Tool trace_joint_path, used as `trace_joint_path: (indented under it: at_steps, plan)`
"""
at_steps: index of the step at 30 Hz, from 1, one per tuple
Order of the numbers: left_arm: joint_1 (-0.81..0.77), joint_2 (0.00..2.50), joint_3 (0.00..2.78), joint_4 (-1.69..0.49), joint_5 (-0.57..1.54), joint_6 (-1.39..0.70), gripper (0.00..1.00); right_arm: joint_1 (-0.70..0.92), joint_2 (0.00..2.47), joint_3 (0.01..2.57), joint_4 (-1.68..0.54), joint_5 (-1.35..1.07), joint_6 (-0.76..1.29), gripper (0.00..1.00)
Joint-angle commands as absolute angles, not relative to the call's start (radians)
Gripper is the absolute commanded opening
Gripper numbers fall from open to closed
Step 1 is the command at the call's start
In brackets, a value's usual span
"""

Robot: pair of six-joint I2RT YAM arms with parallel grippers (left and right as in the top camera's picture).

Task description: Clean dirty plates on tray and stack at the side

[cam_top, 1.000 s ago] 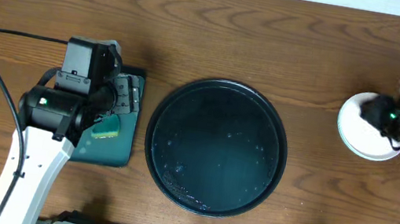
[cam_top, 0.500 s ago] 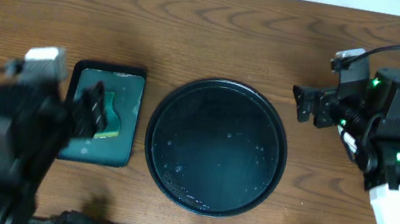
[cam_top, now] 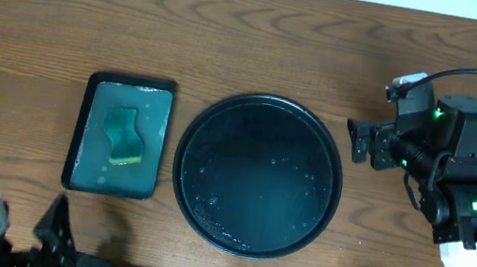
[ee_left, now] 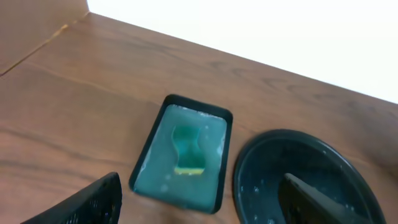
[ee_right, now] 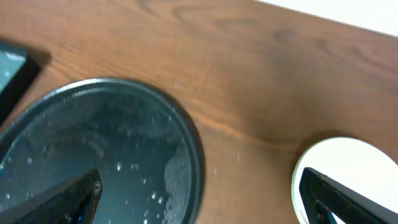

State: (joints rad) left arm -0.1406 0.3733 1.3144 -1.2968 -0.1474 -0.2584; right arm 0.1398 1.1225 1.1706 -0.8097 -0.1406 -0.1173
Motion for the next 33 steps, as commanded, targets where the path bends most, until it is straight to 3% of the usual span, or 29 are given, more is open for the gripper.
trace_joint_path:
  at_steps: [1,25,26,33]
  plan:
    - [-0.142,0.334,1.322,-1.317,-0.178,-0.26,0.81,0.145,1.126,1.184,-0.828,-0.132,-0.129,0.99]
    - [-0.143,0.326,1.313,-1.353,-0.165,-0.269,0.81,0.145,1.126,1.184,-0.835,-0.132,-0.129,0.99]
    - [-0.142,0.326,1.313,-1.354,-0.177,-0.281,0.91,0.145,1.126,1.184,-0.835,-0.132,-0.129,0.99]
    - [-0.142,0.326,1.313,-1.353,-0.255,-0.362,0.91,0.145,1.126,1.184,-0.835,-0.132,-0.129,0.99]
